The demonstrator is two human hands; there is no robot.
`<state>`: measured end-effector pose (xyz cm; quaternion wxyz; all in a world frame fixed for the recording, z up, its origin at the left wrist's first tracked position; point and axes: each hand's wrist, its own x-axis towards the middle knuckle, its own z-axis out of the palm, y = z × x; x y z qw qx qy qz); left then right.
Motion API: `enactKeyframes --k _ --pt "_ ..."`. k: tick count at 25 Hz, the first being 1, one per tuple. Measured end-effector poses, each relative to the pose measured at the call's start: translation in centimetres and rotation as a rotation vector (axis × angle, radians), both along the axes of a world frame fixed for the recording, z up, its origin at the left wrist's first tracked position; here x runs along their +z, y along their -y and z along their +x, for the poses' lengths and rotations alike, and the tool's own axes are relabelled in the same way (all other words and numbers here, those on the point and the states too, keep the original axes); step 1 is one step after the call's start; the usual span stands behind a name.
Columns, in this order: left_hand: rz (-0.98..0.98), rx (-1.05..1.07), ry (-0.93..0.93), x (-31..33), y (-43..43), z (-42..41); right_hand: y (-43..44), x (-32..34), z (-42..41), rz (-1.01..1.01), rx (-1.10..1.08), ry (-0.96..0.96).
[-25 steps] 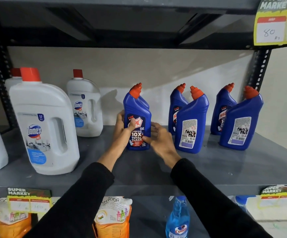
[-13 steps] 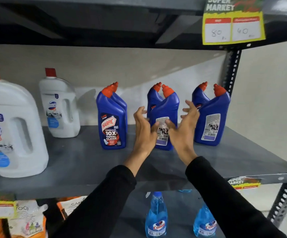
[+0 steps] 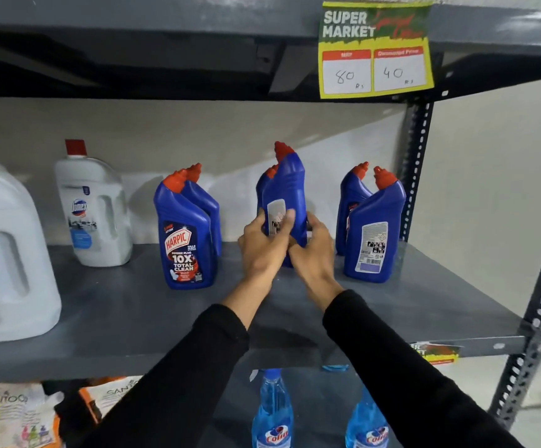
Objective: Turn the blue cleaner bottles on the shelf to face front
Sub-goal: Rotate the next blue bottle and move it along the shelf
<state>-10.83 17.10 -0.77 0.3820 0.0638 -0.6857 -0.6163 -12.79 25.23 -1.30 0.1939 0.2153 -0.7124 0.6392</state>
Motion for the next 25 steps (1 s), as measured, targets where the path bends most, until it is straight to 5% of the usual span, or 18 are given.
enactKeyframes --k 3,8,12,25 --pt "-0.003 -0.061 -0.042 2.5 -0.5 -0.3 -0.1 1.5 0.3 0.118 -0.021 -0.155" --pt "0.235 -0.269 -0.074 4.3 2.0 -0.7 -1.8 2.1 -0.9 0.056 0.166 -0.130" --pt "0.126 -0.331 -0.113 2.8 3.1 -0.8 -1.7 1.9 -1.8 0.005 0.268 0.111" --pt "0.014 -0.210 -0.010 -2.5 4.8 -1.0 -1.7 -2.2 -2.9 0.116 0.216 0.160"
